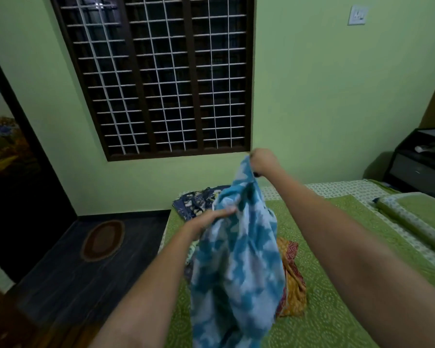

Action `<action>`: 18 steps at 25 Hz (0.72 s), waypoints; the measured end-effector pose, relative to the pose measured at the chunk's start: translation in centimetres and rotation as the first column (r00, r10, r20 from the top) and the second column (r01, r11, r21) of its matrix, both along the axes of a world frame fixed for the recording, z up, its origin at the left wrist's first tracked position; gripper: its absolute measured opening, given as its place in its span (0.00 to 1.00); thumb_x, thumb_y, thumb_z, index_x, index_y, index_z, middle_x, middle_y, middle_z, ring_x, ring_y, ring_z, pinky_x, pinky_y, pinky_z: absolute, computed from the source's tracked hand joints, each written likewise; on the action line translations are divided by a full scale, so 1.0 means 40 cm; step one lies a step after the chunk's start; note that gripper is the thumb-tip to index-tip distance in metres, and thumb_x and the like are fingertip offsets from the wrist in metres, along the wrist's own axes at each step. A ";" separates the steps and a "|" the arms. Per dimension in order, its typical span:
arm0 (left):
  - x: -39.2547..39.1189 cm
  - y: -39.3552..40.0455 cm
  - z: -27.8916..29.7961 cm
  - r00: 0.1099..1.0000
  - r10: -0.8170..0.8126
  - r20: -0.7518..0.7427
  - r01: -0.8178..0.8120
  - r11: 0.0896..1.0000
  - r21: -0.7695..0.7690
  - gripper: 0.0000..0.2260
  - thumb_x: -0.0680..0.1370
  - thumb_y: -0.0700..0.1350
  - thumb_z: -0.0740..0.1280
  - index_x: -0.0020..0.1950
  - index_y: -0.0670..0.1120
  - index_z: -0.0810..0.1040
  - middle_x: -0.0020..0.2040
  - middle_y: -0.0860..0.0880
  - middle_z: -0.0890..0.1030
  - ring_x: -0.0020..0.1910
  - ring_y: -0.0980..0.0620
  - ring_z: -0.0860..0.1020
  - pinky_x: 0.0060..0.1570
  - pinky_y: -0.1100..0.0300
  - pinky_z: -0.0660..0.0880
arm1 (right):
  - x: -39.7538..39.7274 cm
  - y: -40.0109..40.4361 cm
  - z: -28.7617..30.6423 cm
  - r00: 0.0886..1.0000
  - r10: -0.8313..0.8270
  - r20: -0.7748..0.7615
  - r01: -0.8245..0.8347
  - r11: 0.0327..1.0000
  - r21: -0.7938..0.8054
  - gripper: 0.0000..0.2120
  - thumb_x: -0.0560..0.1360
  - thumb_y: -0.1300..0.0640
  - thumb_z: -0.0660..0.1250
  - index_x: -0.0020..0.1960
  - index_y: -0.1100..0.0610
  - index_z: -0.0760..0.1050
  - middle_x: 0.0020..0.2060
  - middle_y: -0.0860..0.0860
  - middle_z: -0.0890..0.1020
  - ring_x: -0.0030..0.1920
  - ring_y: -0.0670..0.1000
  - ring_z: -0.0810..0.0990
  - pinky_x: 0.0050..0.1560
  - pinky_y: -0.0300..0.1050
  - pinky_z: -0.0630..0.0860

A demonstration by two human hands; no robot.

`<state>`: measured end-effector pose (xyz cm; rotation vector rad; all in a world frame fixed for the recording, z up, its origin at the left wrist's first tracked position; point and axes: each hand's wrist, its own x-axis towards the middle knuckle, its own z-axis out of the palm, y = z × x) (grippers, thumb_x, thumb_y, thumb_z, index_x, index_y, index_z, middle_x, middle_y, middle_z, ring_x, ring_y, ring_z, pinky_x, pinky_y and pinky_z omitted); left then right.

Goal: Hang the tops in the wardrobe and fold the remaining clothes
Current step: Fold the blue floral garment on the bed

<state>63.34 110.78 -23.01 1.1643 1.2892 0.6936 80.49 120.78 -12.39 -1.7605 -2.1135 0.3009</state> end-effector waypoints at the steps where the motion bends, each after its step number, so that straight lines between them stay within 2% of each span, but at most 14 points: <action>1: 0.031 -0.008 -0.016 0.997 -0.082 0.009 0.082 0.993 -0.082 0.31 0.63 0.61 0.76 0.59 0.45 0.79 0.54 0.44 0.83 0.56 0.43 0.80 0.60 0.50 0.74 | -0.068 -0.023 0.027 0.992 0.100 -0.077 -0.095 0.994 0.063 0.15 0.79 0.64 0.56 0.60 0.65 0.77 0.55 0.60 0.81 0.53 0.58 0.80 0.50 0.45 0.76; 3: 0.086 -0.013 -0.005 0.994 -0.106 0.042 0.109 0.989 -0.096 0.24 0.66 0.58 0.74 0.56 0.45 0.80 0.52 0.45 0.83 0.51 0.45 0.80 0.58 0.52 0.75 | -0.167 -0.063 0.021 0.887 0.341 -0.313 -0.371 0.928 -0.040 0.16 0.80 0.64 0.55 0.66 0.60 0.73 0.55 0.54 0.77 0.49 0.51 0.78 0.45 0.37 0.74; 4: 0.097 -0.005 0.011 0.996 -0.046 0.083 0.050 0.998 -0.047 0.19 0.68 0.54 0.73 0.53 0.44 0.80 0.50 0.44 0.83 0.48 0.45 0.80 0.55 0.53 0.75 | -0.175 -0.066 -0.003 0.823 0.369 -0.432 -0.455 0.883 -0.114 0.16 0.81 0.61 0.57 0.68 0.58 0.71 0.55 0.52 0.76 0.49 0.50 0.78 0.46 0.37 0.74; 5: 0.094 0.006 0.024 0.989 0.034 0.146 -0.034 0.999 -0.004 0.15 0.69 0.51 0.71 0.51 0.43 0.80 0.49 0.42 0.83 0.46 0.44 0.80 0.53 0.53 0.75 | -0.149 -0.055 -0.036 0.770 0.307 -0.559 -0.458 0.876 -0.150 0.17 0.80 0.59 0.60 0.68 0.58 0.69 0.56 0.53 0.77 0.51 0.52 0.77 0.47 0.39 0.75; 6: 0.081 0.011 0.041 0.963 0.115 0.244 -0.121 0.993 0.010 0.13 0.70 0.49 0.69 0.50 0.42 0.80 0.47 0.41 0.82 0.44 0.43 0.79 0.52 0.52 0.74 | -0.094 -0.046 -0.072 0.742 0.173 -0.648 -0.381 0.904 -0.195 0.17 0.80 0.58 0.62 0.68 0.59 0.68 0.56 0.55 0.77 0.51 0.53 0.77 0.44 0.38 0.75; 7: 0.058 0.017 0.058 0.920 0.176 0.350 -0.191 0.982 0.010 0.12 0.72 0.47 0.66 0.49 0.41 0.80 0.46 0.40 0.82 0.42 0.42 0.79 0.51 0.52 0.75 | -0.026 -0.032 -0.112 0.735 0.051 -0.676 -0.284 0.928 -0.239 0.17 0.80 0.57 0.62 0.67 0.61 0.68 0.58 0.58 0.77 0.50 0.54 0.77 0.40 0.37 0.75; 8: 0.033 0.022 0.072 0.867 0.216 0.449 -0.244 0.970 0.005 0.12 0.73 0.46 0.63 0.50 0.40 0.79 0.45 0.40 0.81 0.41 0.42 0.79 0.49 0.53 0.75 | 0.048 -0.026 -0.158 0.783 -0.085 -0.616 -0.146 0.938 -0.314 0.19 0.80 0.54 0.61 0.66 0.63 0.68 0.61 0.61 0.76 0.50 0.54 0.77 0.40 0.38 0.75; 10: -0.003 0.027 0.087 0.783 0.282 0.555 -0.332 0.943 -0.010 0.13 0.74 0.45 0.58 0.49 0.38 0.78 0.42 0.41 0.82 0.39 0.43 0.79 0.47 0.53 0.75 | 0.161 -0.054 -0.261 0.834 -0.281 -0.474 0.015 0.871 -0.490 0.27 0.81 0.43 0.55 0.71 0.63 0.66 0.69 0.62 0.69 0.61 0.59 0.74 0.56 0.48 0.71; 11: -0.013 0.027 0.090 0.752 0.290 0.592 -0.349 0.937 -0.016 0.13 0.75 0.45 0.57 0.47 0.39 0.78 0.39 0.41 0.82 0.36 0.44 0.80 0.46 0.53 0.75 | 0.181 -0.080 -0.311 0.806 -0.332 -0.490 -0.013 0.818 -0.576 0.33 0.80 0.38 0.51 0.73 0.61 0.63 0.72 0.61 0.66 0.66 0.60 0.70 0.62 0.52 0.66; 12: -0.016 0.024 0.094 0.736 0.302 0.607 -0.364 0.931 -0.021 0.14 0.75 0.45 0.56 0.45 0.39 0.78 0.37 0.42 0.82 0.35 0.44 0.80 0.45 0.54 0.74 | 0.185 -0.096 -0.356 0.734 -0.375 -0.566 -0.104 0.762 -0.639 0.37 0.78 0.33 0.48 0.74 0.60 0.61 0.72 0.60 0.66 0.67 0.61 0.68 0.65 0.55 0.62; 14: -0.014 0.016 0.087 0.726 0.334 0.601 -0.388 0.921 -0.042 0.14 0.75 0.45 0.55 0.44 0.40 0.78 0.36 0.42 0.82 0.34 0.45 0.79 0.44 0.54 0.73 | 0.146 -0.111 -0.399 0.598 -0.393 -0.698 -0.329 0.674 -0.661 0.46 0.72 0.26 0.43 0.71 0.62 0.67 0.65 0.59 0.75 0.64 0.58 0.72 0.69 0.56 0.57; 16: -0.018 0.014 0.065 0.705 0.371 0.605 -0.411 0.908 -0.080 0.13 0.75 0.45 0.55 0.45 0.40 0.77 0.35 0.43 0.82 0.35 0.45 0.78 0.44 0.55 0.73 | 0.088 -0.101 -0.413 0.516 -0.414 -0.749 -0.449 0.614 -0.649 0.51 0.68 0.22 0.43 0.64 0.63 0.74 0.54 0.57 0.82 0.59 0.56 0.77 0.67 0.56 0.62; 17: -0.021 0.012 0.056 0.696 0.381 0.609 -0.419 0.904 -0.087 0.13 0.75 0.44 0.55 0.44 0.40 0.77 0.35 0.43 0.81 0.35 0.45 0.78 0.43 0.55 0.73 | 0.058 -0.097 -0.411 0.510 -0.427 -0.747 -0.455 0.603 -0.655 0.51 0.67 0.21 0.44 0.63 0.63 0.74 0.53 0.57 0.82 0.57 0.56 0.77 0.64 0.55 0.66; 18: -0.020 0.007 0.053 0.686 0.379 0.621 -0.421 0.903 -0.087 0.13 0.75 0.44 0.55 0.42 0.41 0.77 0.35 0.43 0.81 0.35 0.45 0.78 0.43 0.55 0.73 | 0.036 -0.090 -0.415 0.537 -0.432 -0.725 -0.423 0.606 -0.674 0.51 0.67 0.21 0.46 0.66 0.62 0.72 0.58 0.57 0.80 0.60 0.56 0.76 0.63 0.54 0.67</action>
